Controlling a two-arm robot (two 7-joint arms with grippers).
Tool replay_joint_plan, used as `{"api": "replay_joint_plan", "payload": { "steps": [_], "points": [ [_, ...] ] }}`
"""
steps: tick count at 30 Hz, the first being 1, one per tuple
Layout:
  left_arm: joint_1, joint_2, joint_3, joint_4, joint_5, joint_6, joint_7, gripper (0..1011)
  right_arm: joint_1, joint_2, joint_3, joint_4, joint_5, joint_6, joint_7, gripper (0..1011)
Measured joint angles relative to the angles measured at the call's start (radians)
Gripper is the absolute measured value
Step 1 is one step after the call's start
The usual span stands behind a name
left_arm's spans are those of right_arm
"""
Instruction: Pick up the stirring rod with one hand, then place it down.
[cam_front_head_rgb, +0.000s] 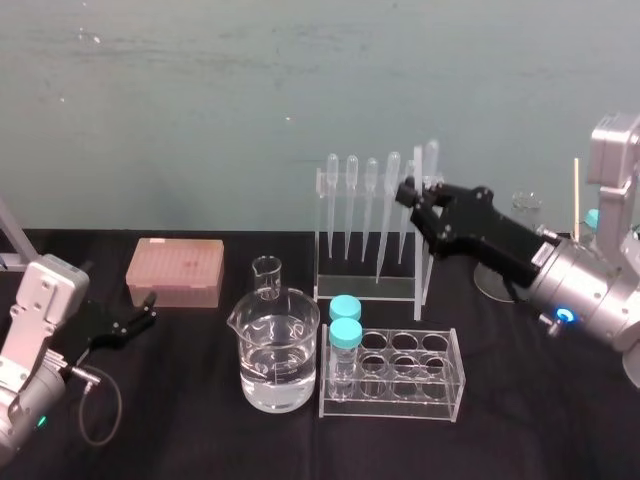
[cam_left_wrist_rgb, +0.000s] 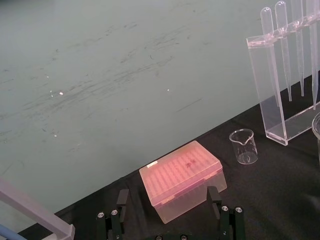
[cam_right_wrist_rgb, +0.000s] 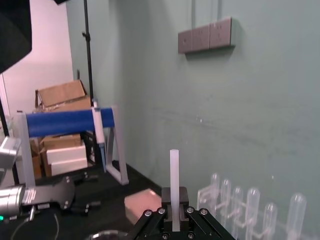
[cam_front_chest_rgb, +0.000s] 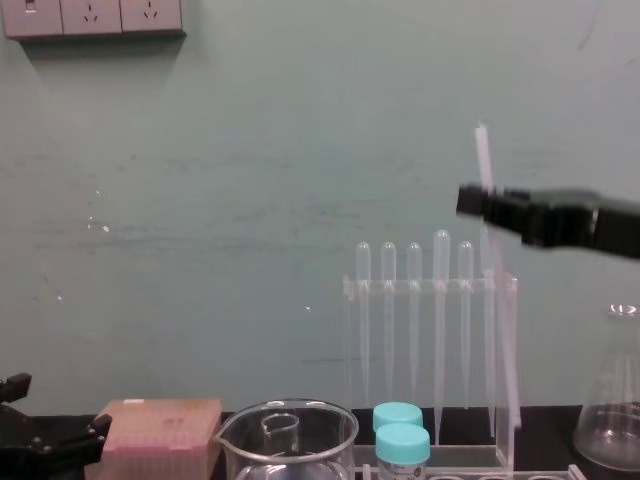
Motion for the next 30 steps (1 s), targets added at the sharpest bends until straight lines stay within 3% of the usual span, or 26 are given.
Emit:
{"api": "replay_joint_plan", "payload": {
  "steps": [5,13,30],
  "points": [
    [0.0,0.0,0.0,0.0,0.0,0.0,0.0,1000,-0.015,-0.016,-0.007,0.035,-0.02,-0.027,0.013,70],
    [0.0,0.0,0.0,0.0,0.0,0.0,0.0,1000,-0.029,-0.053,-0.005,0.087,-0.074,-0.13,0.025,70],
    [0.0,0.0,0.0,0.0,0.0,0.0,0.0,1000,-0.015,-0.116,-0.006,0.196,-0.118,-0.138,0.038,70]
  ]
}}
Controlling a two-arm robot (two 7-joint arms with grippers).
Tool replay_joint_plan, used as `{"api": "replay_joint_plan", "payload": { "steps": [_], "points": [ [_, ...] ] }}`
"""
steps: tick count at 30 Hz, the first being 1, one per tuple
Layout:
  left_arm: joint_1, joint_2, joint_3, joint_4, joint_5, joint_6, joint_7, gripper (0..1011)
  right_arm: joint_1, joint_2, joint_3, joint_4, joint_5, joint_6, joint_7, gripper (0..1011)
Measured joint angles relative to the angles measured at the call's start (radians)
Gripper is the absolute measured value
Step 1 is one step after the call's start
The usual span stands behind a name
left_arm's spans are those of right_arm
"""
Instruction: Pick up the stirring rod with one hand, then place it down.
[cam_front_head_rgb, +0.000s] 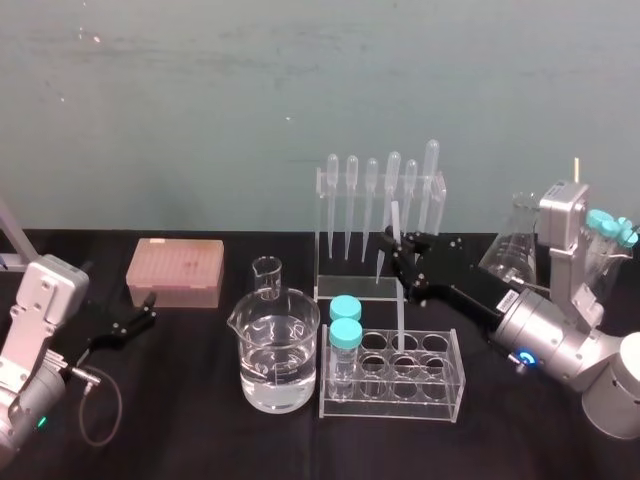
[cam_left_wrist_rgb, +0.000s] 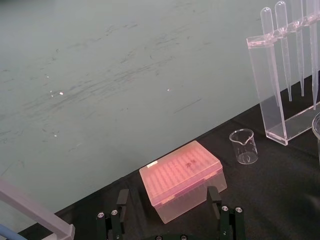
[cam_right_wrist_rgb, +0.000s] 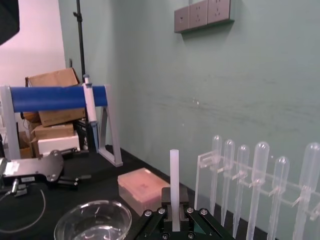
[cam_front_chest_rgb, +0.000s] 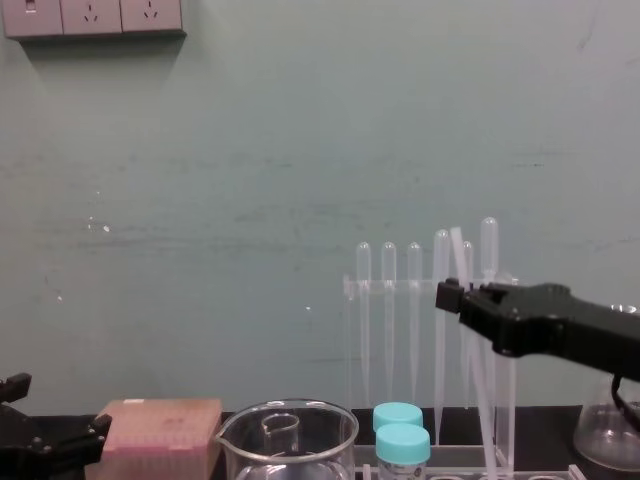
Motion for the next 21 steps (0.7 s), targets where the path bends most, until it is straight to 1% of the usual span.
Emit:
{"api": "replay_joint_plan", "payload": {
  "steps": [4,11,18,21],
  "points": [
    [0.0,0.0,0.0,0.0,0.0,0.0,0.0,1000,-0.002,-0.011,-0.005,0.021,-0.015,0.0,0.003,70],
    [0.0,0.0,0.0,0.0,0.0,0.0,0.0,1000,-0.013,-0.016,-0.008,0.036,-0.032,0.004,0.004,70],
    [0.0,0.0,0.0,0.0,0.0,0.0,0.0,1000,-0.017,-0.031,-0.009,0.07,-0.064,-0.035,0.002,70],
    [0.0,0.0,0.0,0.0,0.0,0.0,0.0,1000,-0.018,-0.036,-0.008,0.081,-0.069,-0.041,0.002,70]
  ]
}}
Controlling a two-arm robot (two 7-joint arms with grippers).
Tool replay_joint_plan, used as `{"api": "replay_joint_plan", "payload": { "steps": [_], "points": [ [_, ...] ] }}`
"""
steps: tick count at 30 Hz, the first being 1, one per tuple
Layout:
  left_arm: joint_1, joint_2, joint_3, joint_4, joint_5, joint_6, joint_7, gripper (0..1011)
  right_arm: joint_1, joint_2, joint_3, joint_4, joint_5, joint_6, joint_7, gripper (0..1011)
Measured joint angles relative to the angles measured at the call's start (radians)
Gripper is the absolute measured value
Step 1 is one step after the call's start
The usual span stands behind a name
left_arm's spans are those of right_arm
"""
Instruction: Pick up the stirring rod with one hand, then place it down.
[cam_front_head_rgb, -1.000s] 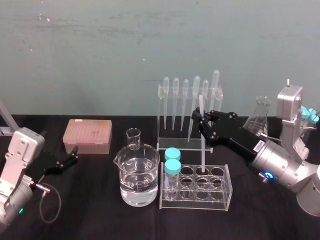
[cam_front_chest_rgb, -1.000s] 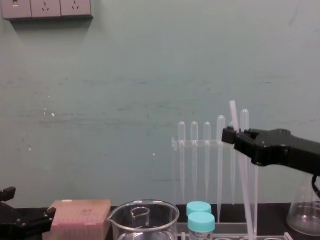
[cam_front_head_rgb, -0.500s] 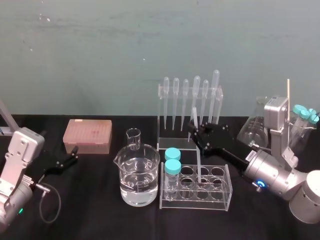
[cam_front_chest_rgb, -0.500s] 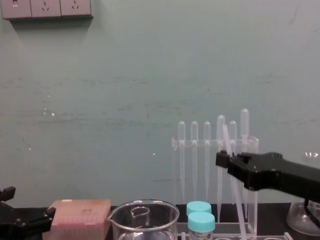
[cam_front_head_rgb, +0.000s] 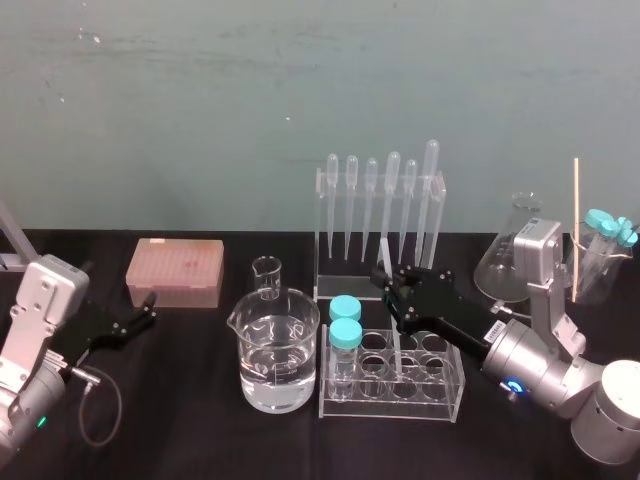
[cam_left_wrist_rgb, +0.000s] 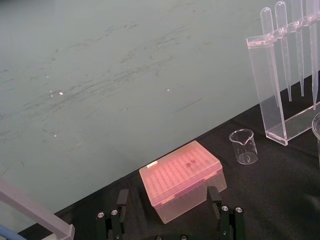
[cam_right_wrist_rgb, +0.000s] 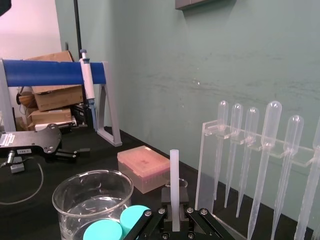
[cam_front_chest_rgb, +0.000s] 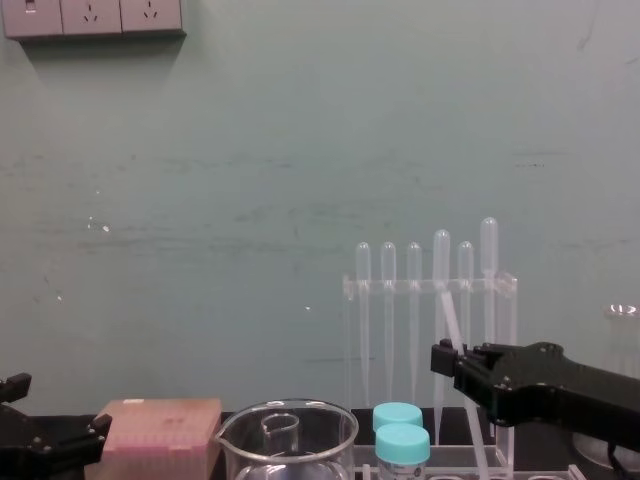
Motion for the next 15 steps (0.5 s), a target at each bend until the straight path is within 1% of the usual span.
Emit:
{"api": "replay_joint_plan", "payload": {
  "steps": [7,15],
  "points": [
    [0.0,0.0,0.0,0.0,0.0,0.0,0.0,1000,-0.001,-0.014,0.006,0.014,-0.009,-0.001,-0.002,70],
    [0.0,0.0,0.0,0.0,0.0,0.0,0.0,1000,-0.001,-0.013,0.006,0.013,-0.008,0.0,-0.002,70]
  ]
}}
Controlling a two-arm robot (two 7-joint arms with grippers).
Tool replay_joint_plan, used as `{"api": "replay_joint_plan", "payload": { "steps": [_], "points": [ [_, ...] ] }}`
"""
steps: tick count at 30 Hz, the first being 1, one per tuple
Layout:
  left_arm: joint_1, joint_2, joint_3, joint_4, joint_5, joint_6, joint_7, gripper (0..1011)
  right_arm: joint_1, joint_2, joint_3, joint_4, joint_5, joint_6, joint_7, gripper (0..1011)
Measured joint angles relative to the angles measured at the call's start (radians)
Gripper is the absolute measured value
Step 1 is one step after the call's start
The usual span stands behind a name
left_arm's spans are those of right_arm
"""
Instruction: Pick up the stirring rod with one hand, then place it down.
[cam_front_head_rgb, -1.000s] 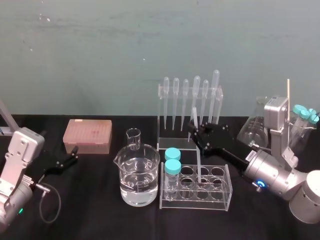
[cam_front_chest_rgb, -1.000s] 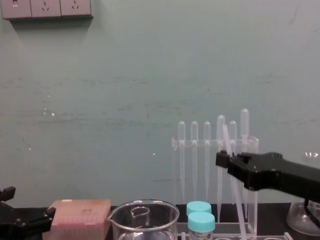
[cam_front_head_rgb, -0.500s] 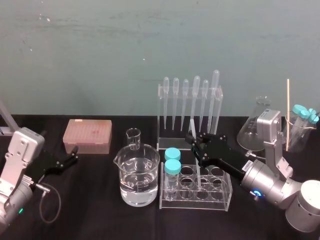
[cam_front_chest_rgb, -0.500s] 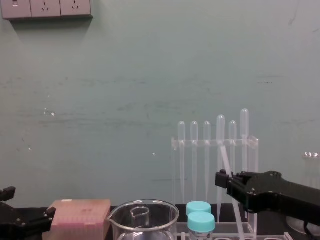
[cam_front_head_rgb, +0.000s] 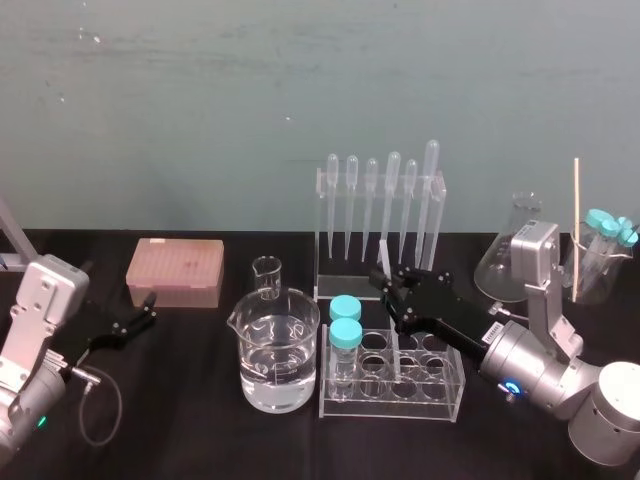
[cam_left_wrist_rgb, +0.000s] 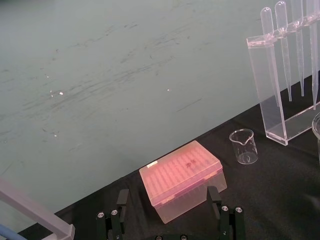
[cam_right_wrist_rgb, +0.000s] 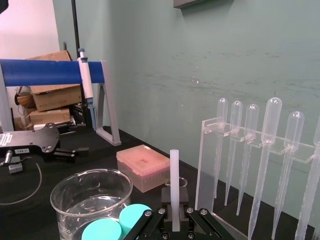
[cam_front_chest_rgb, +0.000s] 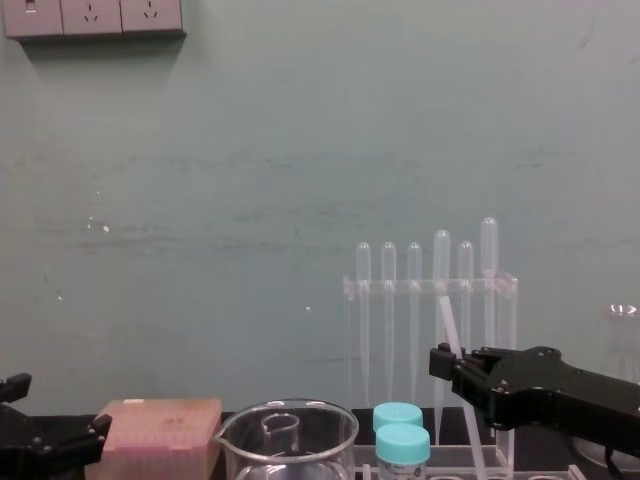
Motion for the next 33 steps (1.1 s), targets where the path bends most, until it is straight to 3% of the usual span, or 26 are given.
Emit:
{"api": "replay_joint_plan", "payload": {
  "steps": [5,29,33],
  "points": [
    [0.0,0.0,0.0,0.0,0.0,0.0,0.0,1000,0.0,0.001,0.0,-0.001,0.0,0.0,0.0,85],
    [0.0,0.0,0.0,0.0,0.0,0.0,0.0,1000,0.001,0.003,-0.001,-0.003,0.003,0.0,0.0,876],
    [0.0,0.0,0.0,0.0,0.0,0.0,0.0,1000,-0.001,0.003,0.001,-0.006,0.002,0.001,-0.003,954]
  ]
}}
